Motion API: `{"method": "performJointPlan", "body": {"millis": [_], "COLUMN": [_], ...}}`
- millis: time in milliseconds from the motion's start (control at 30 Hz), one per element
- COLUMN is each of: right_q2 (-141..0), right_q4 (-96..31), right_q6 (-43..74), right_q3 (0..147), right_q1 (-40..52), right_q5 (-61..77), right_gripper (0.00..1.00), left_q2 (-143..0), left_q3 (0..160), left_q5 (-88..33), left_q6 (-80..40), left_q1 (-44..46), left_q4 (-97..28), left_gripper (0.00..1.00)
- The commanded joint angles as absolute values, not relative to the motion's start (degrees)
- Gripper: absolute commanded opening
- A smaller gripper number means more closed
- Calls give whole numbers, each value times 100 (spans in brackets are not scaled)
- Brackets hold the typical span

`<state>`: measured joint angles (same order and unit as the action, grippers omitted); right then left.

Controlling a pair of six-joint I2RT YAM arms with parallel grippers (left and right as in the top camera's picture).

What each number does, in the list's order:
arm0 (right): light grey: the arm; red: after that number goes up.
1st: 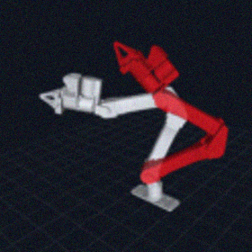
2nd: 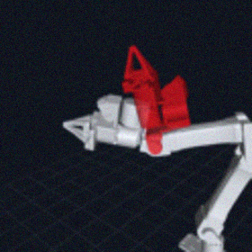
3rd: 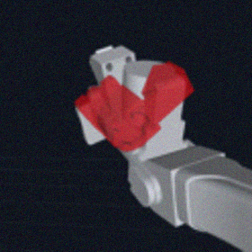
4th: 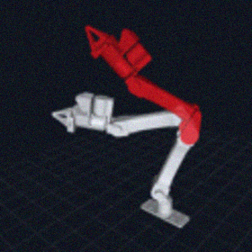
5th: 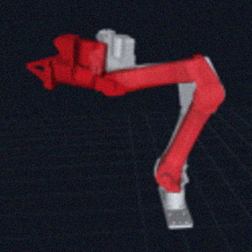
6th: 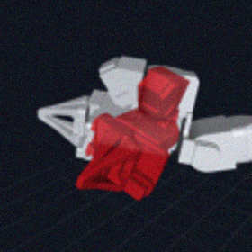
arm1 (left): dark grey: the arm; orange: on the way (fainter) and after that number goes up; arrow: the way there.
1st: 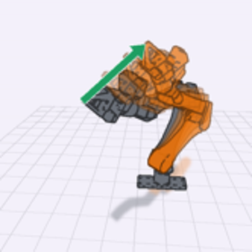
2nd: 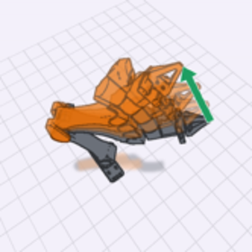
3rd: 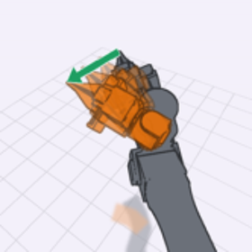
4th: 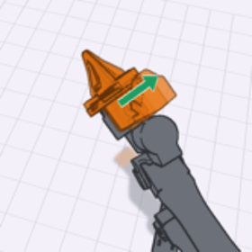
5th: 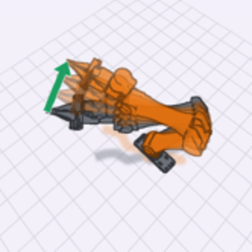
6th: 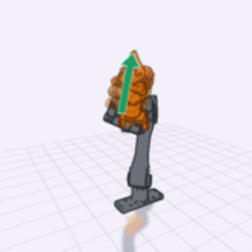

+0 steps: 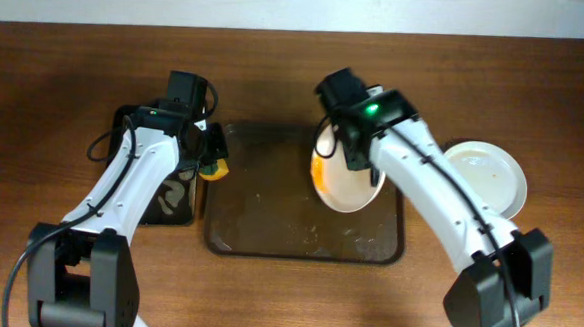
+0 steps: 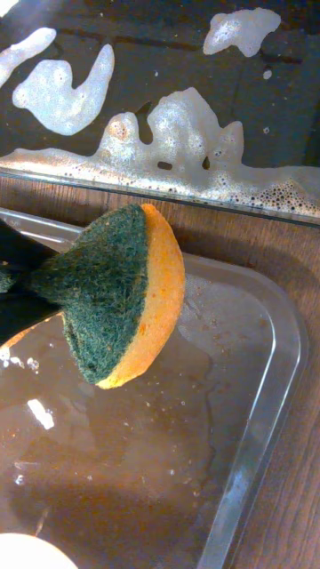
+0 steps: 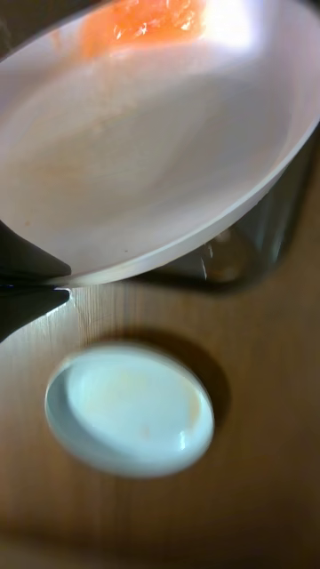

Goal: Clean dirty plates on tray and stack at the side
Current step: 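Lift the plate with the right gripper and carry it right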

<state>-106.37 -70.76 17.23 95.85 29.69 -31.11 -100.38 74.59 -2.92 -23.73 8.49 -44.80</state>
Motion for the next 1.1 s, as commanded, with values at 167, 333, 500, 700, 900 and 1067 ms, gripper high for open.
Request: {"method": "performJointPlan", "body": {"millis": [167, 333, 500, 700, 900, 1067], "right_q2": [-10545, -10545, -10545, -10545, -10545, -10547], "right_q4": [-6904, -6831, -6709, -6504, -6353, -6364], "right_q6": [2171, 2171, 2171, 2180, 2609, 2600], "right_q3": [9721, 9719, 9721, 9721, 9719, 9719], "right_q1": [4174, 4235, 4235, 4095, 2674, 843], "right_q5": [-6945, -6971, -6971, -6545, -3957, -2036], "right_gripper": [4, 4, 4, 4, 4, 4], "left_q2": [-9963, -9963, -9963, -9963, -9963, -9963], "left_q3": [7516, 7516, 7516, 7513, 7516, 7513], "left_q5": [-255, -255, -255, -255, -252, -252], "left_q6": [-2303, -2303, -2303, -2303, -2300, -2082], "left_q1": [829, 829, 829, 829, 829, 843], "left_q4": [-4469, -4469, -4471, -4469, -4464, -4460], "left_gripper": [0, 0, 0, 0, 0, 0]}}
